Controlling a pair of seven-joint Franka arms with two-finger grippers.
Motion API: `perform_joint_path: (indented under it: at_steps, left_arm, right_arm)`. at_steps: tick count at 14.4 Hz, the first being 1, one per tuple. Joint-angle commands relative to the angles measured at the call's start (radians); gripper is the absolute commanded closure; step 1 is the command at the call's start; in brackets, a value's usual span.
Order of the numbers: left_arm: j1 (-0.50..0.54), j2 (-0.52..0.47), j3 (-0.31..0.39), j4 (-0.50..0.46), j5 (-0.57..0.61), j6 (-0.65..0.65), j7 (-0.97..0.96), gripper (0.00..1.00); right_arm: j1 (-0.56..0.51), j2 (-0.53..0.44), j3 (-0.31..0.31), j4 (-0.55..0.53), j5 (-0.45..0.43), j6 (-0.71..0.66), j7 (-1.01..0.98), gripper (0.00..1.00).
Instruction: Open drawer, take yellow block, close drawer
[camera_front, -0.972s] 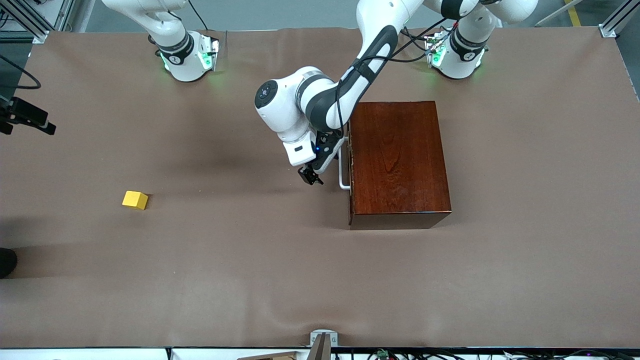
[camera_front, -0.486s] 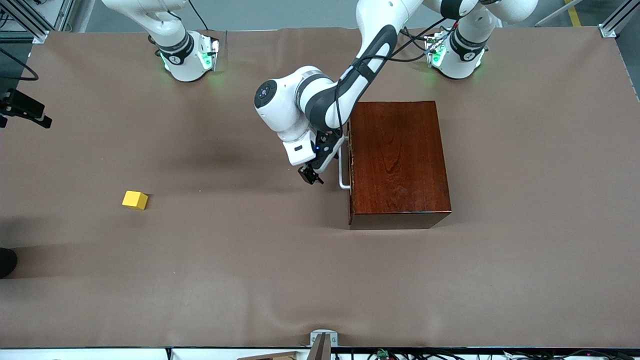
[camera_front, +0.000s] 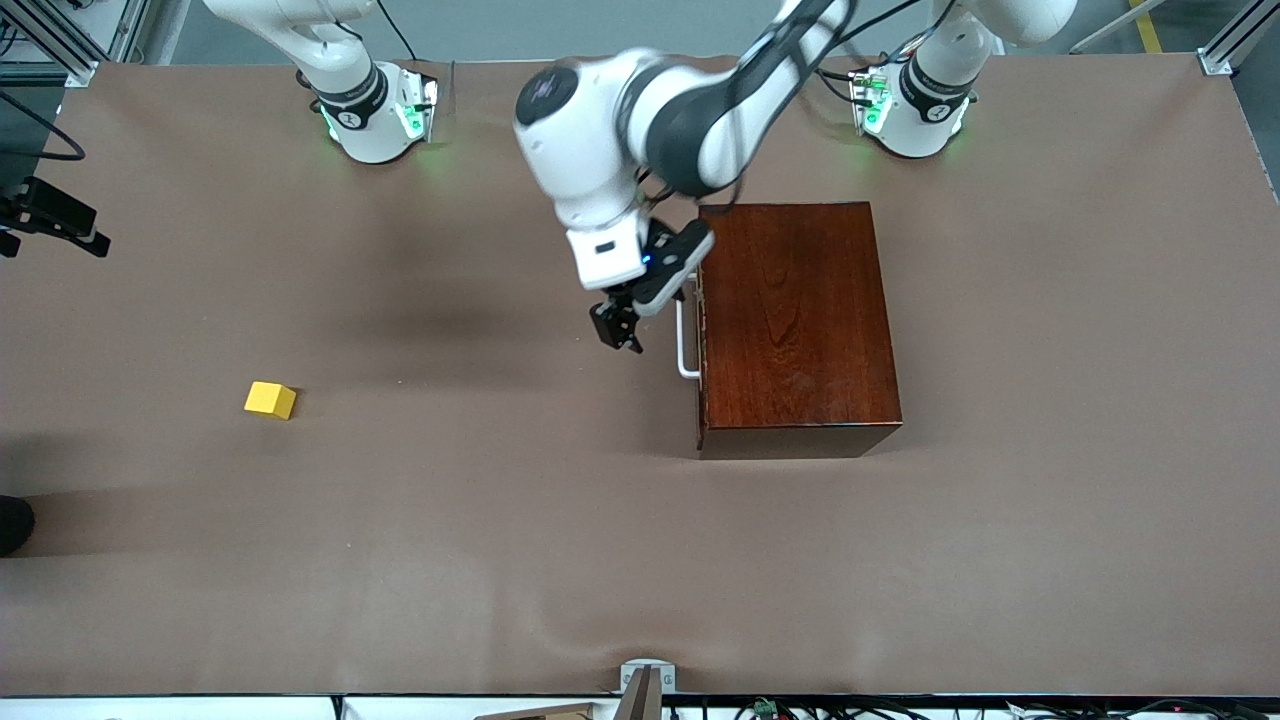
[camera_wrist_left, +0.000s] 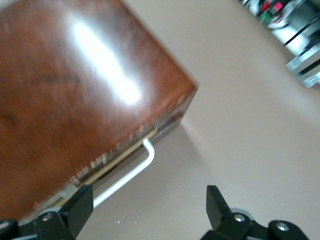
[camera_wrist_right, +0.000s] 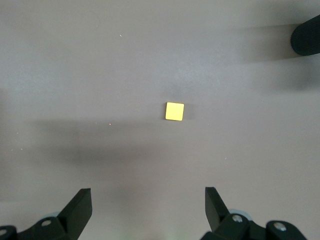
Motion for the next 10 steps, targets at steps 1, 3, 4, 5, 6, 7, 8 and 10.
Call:
perform_joint_path:
  at_steps: [1, 3, 4, 5, 6, 7, 8, 10]
  left_arm:
    - [0.069, -0.131, -0.009, -0.053, -0.03, -0.023, 0.145, 0.0]
    - [0.122, -0.2, -0.009, -0.073, -0.065, -0.035, 0.278, 0.0]
    - [0.148, -0.237, -0.009, -0.088, -0.08, -0.047, 0.335, 0.0]
    - [0.173, -0.269, -0.009, -0.105, -0.093, -0.055, 0.389, 0.0]
    - [0.202, -0.304, -0.009, -0.13, -0.106, -0.059, 0.443, 0.0]
    - [0.225, -0.341, -0.009, -0.157, -0.113, -0.061, 0.493, 0.0]
    - [0.254, -0.375, -0.009, -0.18, -0.114, -0.061, 0.539, 0.0]
    - [0.313, -0.441, -0.009, -0.229, -0.125, -0.062, 0.653, 0.0]
  right_arm:
    - [0.003, -0.024, 0.002, -0.026, -0.008, 0.005, -0.006, 0.0]
    - [0.002, -0.023, 0.0, -0.026, -0.008, 0.004, -0.006, 0.0]
    - [0.002, -0.023, 0.0, -0.026, -0.008, 0.004, -0.006, 0.0]
    - [0.002, -0.023, 0.0, -0.026, -0.007, 0.005, -0.006, 0.0]
    - [0.0, -0.023, 0.0, -0.026, -0.007, 0.005, -0.006, 0.0]
    - [0.0, -0.023, 0.0, -0.026, -0.007, 0.004, -0.006, 0.0]
    - [0.0, -0.023, 0.0, -0.026, -0.007, 0.005, -0.006, 0.0]
    - [0.0, -0.023, 0.0, -0.026, -0.005, 0.004, -0.006, 0.0]
